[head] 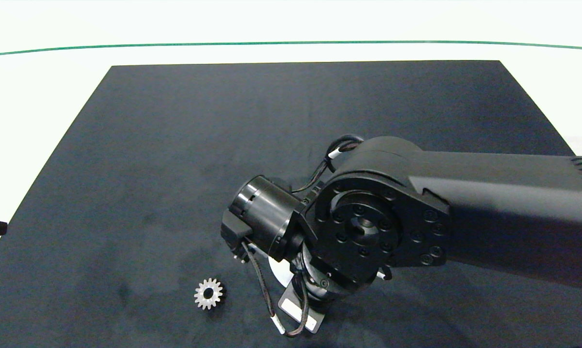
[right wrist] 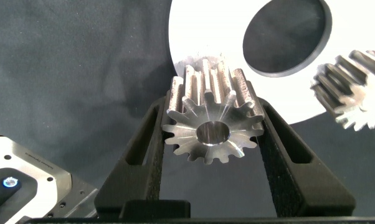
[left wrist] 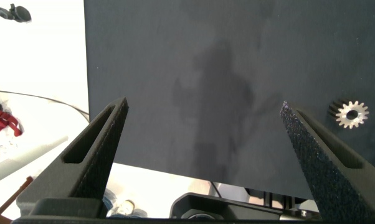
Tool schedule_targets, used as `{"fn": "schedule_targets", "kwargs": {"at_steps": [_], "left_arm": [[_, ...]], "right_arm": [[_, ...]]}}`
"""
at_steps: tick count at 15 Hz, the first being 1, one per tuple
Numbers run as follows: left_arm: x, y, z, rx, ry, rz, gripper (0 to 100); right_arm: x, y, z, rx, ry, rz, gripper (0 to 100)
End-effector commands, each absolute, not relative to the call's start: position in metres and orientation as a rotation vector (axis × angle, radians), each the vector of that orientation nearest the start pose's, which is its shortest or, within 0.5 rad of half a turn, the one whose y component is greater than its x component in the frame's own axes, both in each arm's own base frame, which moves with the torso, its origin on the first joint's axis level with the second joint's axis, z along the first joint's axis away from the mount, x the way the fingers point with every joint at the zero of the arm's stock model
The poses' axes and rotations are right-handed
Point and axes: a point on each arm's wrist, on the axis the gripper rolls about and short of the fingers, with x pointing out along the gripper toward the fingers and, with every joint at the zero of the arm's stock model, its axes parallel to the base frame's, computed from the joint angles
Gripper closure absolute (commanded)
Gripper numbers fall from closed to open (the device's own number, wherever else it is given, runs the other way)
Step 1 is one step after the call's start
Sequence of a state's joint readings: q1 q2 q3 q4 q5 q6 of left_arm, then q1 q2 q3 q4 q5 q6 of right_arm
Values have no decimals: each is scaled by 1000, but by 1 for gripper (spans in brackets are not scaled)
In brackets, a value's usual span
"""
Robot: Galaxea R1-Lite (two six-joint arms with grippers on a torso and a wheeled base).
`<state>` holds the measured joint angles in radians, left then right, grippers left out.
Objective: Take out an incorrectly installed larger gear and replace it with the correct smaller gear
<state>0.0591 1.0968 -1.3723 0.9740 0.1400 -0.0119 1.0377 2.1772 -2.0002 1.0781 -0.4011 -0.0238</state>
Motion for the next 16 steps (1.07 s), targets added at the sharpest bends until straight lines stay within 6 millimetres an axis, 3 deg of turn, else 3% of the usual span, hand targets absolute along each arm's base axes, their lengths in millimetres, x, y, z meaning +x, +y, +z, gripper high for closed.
{"fn": "schedule_targets", "kwargs": {"at_steps": [1, 7, 10, 16], "left_arm": [[87, 9, 323, 13, 691, 199, 0], [78, 10, 329, -1, 645, 227, 0], [78, 10, 329, -1, 644, 228, 0], [76, 10, 329, 1, 644, 224, 0]], "right_arm": [[202, 324, 204, -848, 937, 560, 100], [195, 313, 225, -790, 905, 554, 100], [191, 290, 257, -687, 853, 535, 100], [185, 237, 247, -625, 902, 441, 100]]}}
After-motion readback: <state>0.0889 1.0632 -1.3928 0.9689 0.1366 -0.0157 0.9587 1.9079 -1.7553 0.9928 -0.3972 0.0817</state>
